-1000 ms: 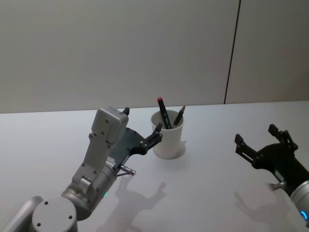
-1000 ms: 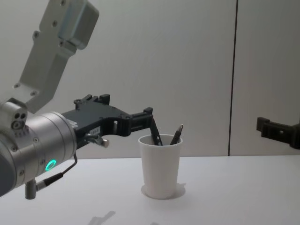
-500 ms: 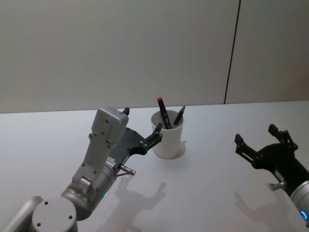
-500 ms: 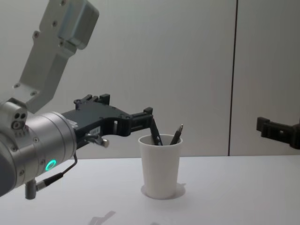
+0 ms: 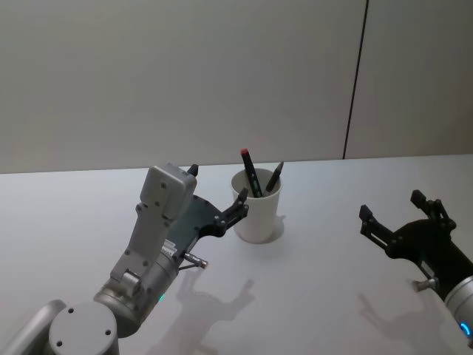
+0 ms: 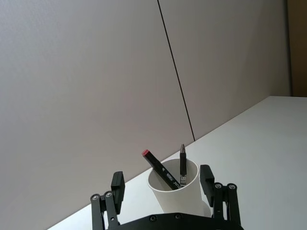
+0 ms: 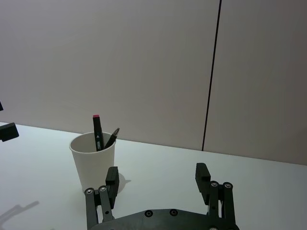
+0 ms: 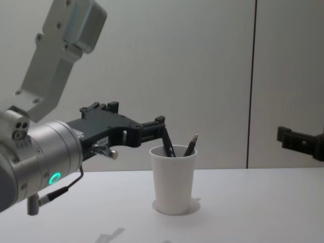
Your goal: Place the pen into the pen holder.
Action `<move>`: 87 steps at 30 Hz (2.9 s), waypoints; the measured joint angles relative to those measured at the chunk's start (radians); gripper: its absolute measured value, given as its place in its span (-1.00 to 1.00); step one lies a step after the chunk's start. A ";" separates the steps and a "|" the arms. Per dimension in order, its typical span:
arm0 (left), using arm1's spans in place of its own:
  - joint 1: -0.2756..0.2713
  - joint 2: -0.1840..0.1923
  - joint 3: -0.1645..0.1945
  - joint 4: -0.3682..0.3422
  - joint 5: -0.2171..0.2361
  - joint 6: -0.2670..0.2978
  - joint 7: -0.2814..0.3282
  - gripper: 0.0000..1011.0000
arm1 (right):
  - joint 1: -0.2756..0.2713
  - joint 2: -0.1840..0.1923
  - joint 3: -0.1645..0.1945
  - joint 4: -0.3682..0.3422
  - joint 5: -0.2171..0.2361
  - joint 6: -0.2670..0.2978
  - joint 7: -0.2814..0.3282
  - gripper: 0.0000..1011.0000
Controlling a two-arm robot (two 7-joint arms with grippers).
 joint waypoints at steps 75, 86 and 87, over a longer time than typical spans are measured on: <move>0.000 0.000 0.000 0.000 0.000 0.000 0.000 0.98 | 0.000 0.000 0.000 0.000 0.000 0.000 0.000 0.98; 0.000 0.000 0.000 0.000 0.000 0.000 0.000 0.98 | 0.000 0.000 0.000 0.000 0.000 0.000 0.000 0.98; 0.000 0.000 0.000 0.000 0.000 0.000 0.000 0.98 | 0.000 0.000 0.000 0.000 0.000 0.000 0.000 0.98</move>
